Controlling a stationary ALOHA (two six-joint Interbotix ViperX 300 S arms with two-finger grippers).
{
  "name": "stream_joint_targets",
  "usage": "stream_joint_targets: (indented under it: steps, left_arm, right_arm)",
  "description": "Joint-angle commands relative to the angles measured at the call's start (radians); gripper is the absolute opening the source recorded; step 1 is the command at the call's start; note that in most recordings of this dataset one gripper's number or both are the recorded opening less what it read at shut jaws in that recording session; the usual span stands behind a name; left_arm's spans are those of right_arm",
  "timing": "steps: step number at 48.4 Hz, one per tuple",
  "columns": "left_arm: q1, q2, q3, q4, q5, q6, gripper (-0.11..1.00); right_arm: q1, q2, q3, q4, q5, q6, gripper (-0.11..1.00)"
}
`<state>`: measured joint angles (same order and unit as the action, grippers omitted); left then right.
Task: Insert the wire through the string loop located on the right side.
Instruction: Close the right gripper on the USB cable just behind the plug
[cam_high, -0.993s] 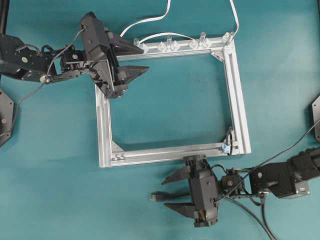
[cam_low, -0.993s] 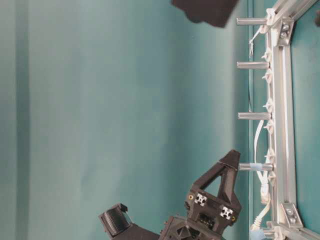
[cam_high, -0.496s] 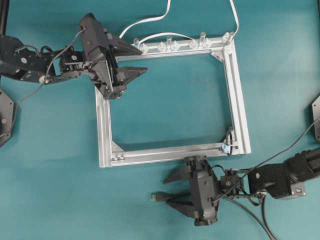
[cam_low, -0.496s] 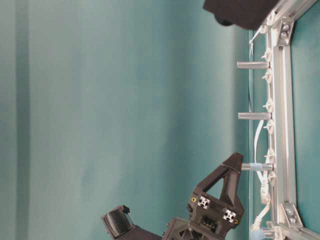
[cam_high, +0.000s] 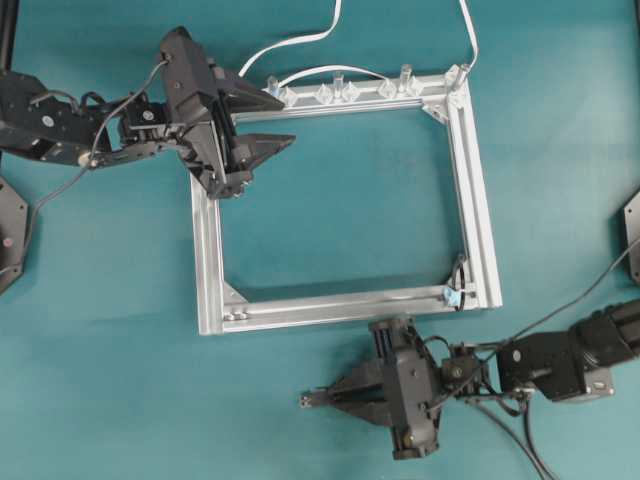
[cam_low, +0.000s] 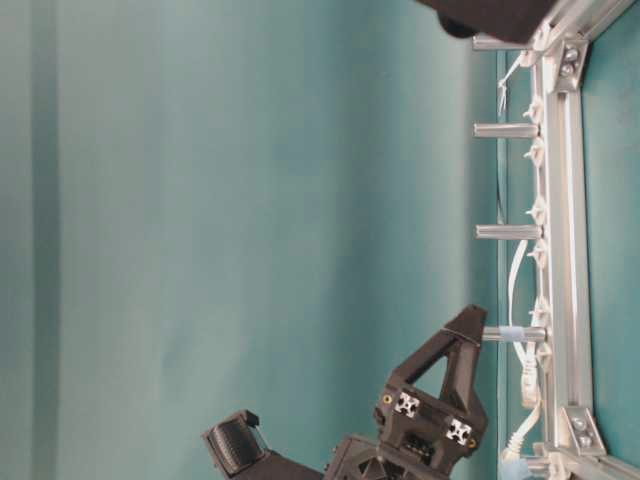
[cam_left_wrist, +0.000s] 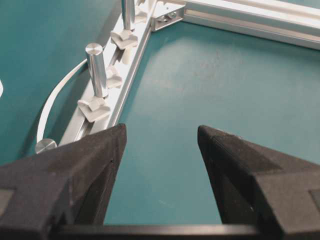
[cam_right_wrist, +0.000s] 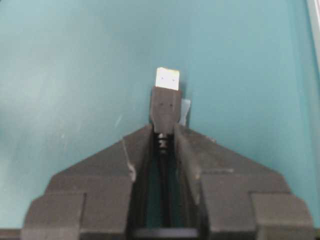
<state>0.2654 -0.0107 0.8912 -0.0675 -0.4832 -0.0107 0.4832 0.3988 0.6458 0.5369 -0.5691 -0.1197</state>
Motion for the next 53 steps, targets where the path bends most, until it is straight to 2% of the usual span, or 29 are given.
stream_joint_targets:
  steps: [1, 26, 35, 46, 53]
  left_arm:
    - [-0.005, -0.021, -0.014, 0.002, -0.005, -0.006, 0.67]
    - [-0.014, -0.023, -0.015, 0.002, -0.005, -0.008, 0.67]
    - [-0.018, -0.023, -0.017, 0.002, -0.005, -0.008, 0.67]
    - [-0.021, -0.023, -0.017, 0.002, -0.005, -0.008, 0.67]
    - [-0.031, -0.023, -0.017, 0.003, -0.003, -0.008, 0.67]
  right_arm:
    - [-0.003, -0.014, -0.005, 0.0, 0.023, -0.002, 0.17]
    - [-0.003, -0.032, -0.008, 0.002, 0.035, -0.002, 0.17]
    - [-0.005, -0.091, -0.008, 0.0, 0.064, -0.008, 0.17]
    - [-0.018, -0.173, -0.008, -0.002, 0.124, -0.074, 0.17]
    - [-0.028, -0.19, -0.017, 0.0, 0.149, -0.086, 0.17]
